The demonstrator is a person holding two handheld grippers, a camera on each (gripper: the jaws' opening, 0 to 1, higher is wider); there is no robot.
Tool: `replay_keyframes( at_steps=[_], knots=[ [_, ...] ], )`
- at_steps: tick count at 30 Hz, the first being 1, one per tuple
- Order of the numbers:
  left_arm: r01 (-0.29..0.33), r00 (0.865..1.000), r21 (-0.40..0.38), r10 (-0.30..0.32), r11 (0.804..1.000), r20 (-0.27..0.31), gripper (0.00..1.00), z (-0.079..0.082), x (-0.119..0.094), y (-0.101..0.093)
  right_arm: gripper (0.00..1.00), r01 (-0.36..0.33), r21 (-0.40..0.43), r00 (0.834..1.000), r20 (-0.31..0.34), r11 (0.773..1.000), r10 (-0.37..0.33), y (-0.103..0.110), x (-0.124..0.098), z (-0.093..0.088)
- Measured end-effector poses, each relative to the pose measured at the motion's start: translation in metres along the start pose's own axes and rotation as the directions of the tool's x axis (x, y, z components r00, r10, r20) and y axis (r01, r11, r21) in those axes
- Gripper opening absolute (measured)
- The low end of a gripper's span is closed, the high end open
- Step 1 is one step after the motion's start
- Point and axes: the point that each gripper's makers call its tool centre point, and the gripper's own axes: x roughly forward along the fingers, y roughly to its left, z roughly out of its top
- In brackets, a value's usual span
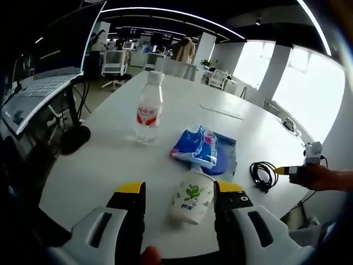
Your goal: Arrange the tabletop items into an orderly group along one side of the table until the central work area is clear of visible clutter.
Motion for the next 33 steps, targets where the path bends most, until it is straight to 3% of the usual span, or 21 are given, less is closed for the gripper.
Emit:
replay_keyframes(
  at_steps=[10, 20, 33],
  knots=[
    [0.002, 1.000, -0.006, -0.002, 1.000, -0.002, 0.49, 0.000, 0.002, -0.004, 0.04, 0.004, 0.023, 1.000, -0.009, 1.000, -0.004, -0.004, -0.006, -0.006],
    [-0.009, 1.000, -0.006, 0.009, 1.000, -0.015, 0.49, -0.006, 0.001, -0.001, 0.15, 0.018, 0.059, 1.000, -0.008, 0.998, -0.017, -0.014, -0.014, -0.008],
    [-0.017, 1.000, -0.028, 0.017, 0.999, -0.011, 0.49, -0.006, 0.001, 0.003, 0.12, 0.024, 0.053, 1.000, 0.015, 0.998, -0.025, -0.017, -0.016, 0.009]
  ],
)
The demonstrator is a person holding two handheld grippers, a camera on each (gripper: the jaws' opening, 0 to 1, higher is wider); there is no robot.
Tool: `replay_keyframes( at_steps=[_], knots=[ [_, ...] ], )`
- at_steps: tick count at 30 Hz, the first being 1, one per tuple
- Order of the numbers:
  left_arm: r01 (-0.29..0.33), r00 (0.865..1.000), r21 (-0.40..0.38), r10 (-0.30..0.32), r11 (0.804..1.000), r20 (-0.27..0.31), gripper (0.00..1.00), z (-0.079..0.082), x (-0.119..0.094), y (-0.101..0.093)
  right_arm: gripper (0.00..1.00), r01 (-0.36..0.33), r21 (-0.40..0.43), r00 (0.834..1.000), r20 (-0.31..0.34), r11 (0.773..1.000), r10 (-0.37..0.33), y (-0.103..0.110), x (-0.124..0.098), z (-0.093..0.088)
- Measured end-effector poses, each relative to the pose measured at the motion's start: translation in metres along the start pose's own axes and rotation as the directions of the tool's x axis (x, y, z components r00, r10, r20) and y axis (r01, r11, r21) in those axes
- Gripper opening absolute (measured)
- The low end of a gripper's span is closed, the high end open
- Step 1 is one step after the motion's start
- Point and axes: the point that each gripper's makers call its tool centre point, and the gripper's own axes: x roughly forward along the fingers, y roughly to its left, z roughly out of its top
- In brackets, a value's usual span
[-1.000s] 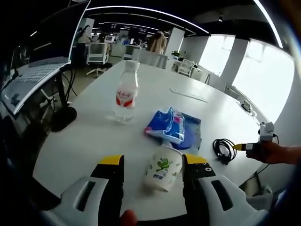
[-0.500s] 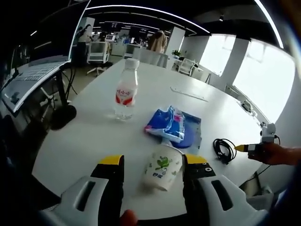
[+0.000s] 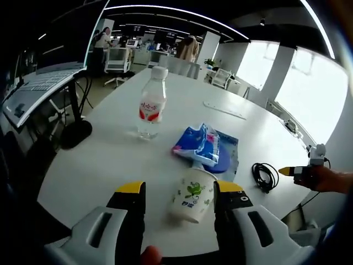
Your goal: Arrange the tabletop items into an orderly group along one side of the table until the central work area is clear of visible clutter.
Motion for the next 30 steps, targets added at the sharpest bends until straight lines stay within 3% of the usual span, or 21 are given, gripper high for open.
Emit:
replay_keyframes(
  at_steps=[15, 18, 30],
  knots=[
    [0.000, 1.000, -0.007, 0.000, 1.000, 0.001, 0.49, 0.000, 0.001, 0.002, 0.06, -0.029, -0.039, 1.000, 0.009, 0.999, 0.029, 0.012, 0.006, 0.021],
    [0.000, 1.000, -0.013, 0.000, 1.000, 0.004, 0.49, 0.001, 0.000, 0.002, 0.01, -0.044, -0.054, 0.999, 0.017, 0.998, 0.045, 0.019, 0.009, 0.028],
    [-0.005, 1.000, -0.021, 0.005, 1.000, 0.008, 0.49, 0.001, -0.001, 0.007, 0.03, -0.112, -0.135, 0.994, -0.006, 0.984, 0.113, 0.055, 0.027, 0.043]
  ],
)
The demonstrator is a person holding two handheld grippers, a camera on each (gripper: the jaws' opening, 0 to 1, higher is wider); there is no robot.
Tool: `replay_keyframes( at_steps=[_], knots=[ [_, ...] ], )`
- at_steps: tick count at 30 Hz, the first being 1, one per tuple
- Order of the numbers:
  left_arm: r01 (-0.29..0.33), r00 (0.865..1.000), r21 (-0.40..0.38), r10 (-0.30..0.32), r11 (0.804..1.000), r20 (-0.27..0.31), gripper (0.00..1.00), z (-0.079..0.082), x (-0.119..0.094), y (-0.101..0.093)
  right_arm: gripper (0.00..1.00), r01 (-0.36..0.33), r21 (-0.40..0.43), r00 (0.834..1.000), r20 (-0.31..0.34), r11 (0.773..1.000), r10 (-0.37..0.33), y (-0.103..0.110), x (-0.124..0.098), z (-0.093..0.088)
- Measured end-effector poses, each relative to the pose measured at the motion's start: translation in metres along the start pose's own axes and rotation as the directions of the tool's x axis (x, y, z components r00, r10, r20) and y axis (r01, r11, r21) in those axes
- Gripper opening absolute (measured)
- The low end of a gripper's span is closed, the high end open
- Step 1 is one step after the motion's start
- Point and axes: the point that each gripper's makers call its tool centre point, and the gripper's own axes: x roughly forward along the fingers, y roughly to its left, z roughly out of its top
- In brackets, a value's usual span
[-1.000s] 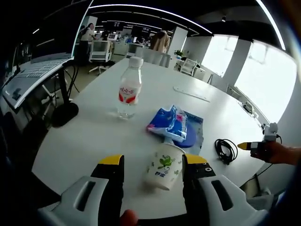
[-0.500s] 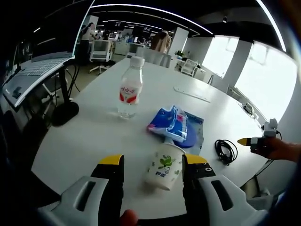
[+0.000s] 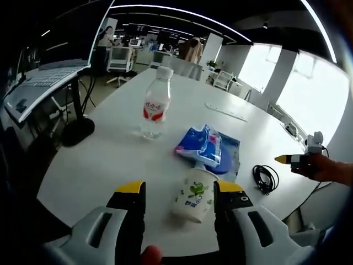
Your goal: Arrange the tabletop items into an orderly group along one side of the table until the central work area is clear of visible clutter.
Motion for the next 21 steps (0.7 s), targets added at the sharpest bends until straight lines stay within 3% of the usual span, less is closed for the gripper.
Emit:
replay_keyframes(
  at_steps=[9, 21],
  knots=[
    [0.002, 1.000, 0.013, -0.002, 1.000, 0.007, 0.50, 0.004, -0.002, 0.004, 0.09, -0.096, -0.090, 0.995, -0.039, 0.991, 0.093, 0.042, 0.027, 0.012],
    [0.013, 1.000, 0.034, -0.013, 0.999, 0.014, 0.51, 0.012, -0.003, 0.008, 0.18, -0.220, -0.236, 0.972, -0.138, 0.946, 0.192, 0.103, 0.073, 0.020]
  ],
)
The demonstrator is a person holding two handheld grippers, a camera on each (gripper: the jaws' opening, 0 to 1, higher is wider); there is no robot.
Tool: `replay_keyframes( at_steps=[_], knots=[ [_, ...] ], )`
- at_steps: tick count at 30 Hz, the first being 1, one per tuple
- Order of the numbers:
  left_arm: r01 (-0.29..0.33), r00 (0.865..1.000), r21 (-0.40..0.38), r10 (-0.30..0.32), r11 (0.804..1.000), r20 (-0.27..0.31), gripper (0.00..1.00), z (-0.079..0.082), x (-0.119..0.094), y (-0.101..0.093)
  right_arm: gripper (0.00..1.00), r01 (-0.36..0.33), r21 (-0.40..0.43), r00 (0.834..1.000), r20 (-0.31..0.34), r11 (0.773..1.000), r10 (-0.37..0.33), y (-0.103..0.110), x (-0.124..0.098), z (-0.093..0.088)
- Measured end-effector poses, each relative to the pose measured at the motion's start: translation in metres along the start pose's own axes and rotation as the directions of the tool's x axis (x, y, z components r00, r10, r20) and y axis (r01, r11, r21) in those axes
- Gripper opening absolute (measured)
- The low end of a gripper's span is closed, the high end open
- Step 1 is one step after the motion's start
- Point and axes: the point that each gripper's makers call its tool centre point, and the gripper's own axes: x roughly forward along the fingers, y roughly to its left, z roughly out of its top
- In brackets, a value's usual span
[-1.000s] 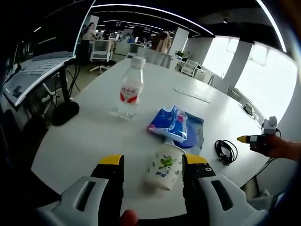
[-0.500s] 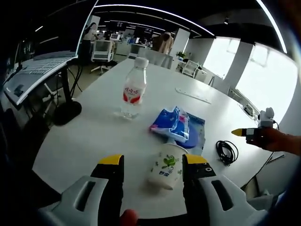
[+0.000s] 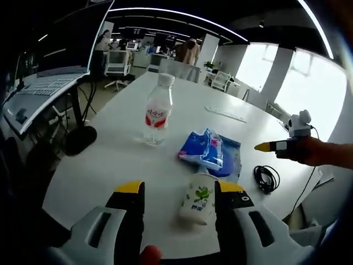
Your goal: Arrange the tabletop items into an orderly group along one side of the table until the central work area is clear of visible clutter.
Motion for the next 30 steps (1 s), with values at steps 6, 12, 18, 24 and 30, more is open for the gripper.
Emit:
replay_keyframes(
  at_steps=[6, 12, 18, 24, 30],
  knots=[
    [0.018, 1.000, 0.006, -0.018, 1.000, -0.004, 0.51, -0.001, 0.001, -0.005, 0.19, -0.037, -0.071, 0.998, -0.052, 0.997, 0.033, 0.016, 0.030, 0.011],
    [0.036, 0.999, 0.011, -0.036, 0.999, -0.011, 0.51, -0.003, 0.002, -0.012, 0.19, -0.056, -0.104, 0.996, -0.079, 0.993, 0.047, 0.027, 0.053, 0.022],
    [0.039, 0.999, -0.005, -0.039, 0.999, -0.008, 0.50, -0.004, 0.001, -0.013, 0.18, -0.063, -0.130, 0.994, -0.095, 0.989, 0.051, 0.032, 0.067, 0.031],
    [0.033, 0.999, -0.018, -0.033, 0.999, -0.006, 0.51, -0.006, 0.000, -0.009, 0.17, -0.047, -0.149, 0.993, -0.112, 0.988, 0.030, 0.025, 0.083, 0.037],
    [0.032, 0.999, -0.028, -0.033, 0.999, -0.010, 0.51, -0.009, -0.002, -0.009, 0.17, -0.047, -0.178, 0.991, -0.129, 0.983, 0.024, 0.024, 0.096, 0.043]
  ],
)
